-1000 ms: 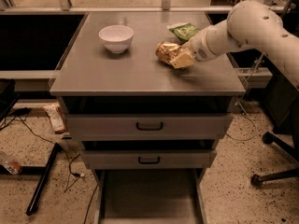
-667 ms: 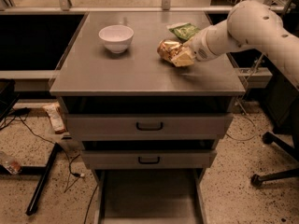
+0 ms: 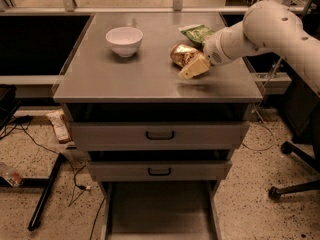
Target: Pick orange can from bottom drawer and place on counter
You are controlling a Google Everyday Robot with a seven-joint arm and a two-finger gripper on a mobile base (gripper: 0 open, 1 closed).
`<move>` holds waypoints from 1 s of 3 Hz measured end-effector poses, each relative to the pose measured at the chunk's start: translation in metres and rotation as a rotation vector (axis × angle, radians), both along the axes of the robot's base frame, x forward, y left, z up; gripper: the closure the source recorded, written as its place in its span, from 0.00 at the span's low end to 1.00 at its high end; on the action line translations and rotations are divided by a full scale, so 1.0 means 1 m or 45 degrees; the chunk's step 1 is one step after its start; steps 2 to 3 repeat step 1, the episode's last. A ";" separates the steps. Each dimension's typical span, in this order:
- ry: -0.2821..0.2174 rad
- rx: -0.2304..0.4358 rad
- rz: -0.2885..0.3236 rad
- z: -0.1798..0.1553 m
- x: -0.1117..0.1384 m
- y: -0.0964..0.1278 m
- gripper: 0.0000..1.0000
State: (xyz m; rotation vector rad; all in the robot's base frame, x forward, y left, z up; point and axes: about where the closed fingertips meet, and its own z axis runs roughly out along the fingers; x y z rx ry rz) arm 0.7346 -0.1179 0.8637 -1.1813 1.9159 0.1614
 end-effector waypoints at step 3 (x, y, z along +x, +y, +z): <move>0.000 0.000 0.000 0.000 0.000 0.000 0.00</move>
Offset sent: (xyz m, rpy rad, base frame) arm 0.0000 0.0000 0.0000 0.0000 0.0000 0.0000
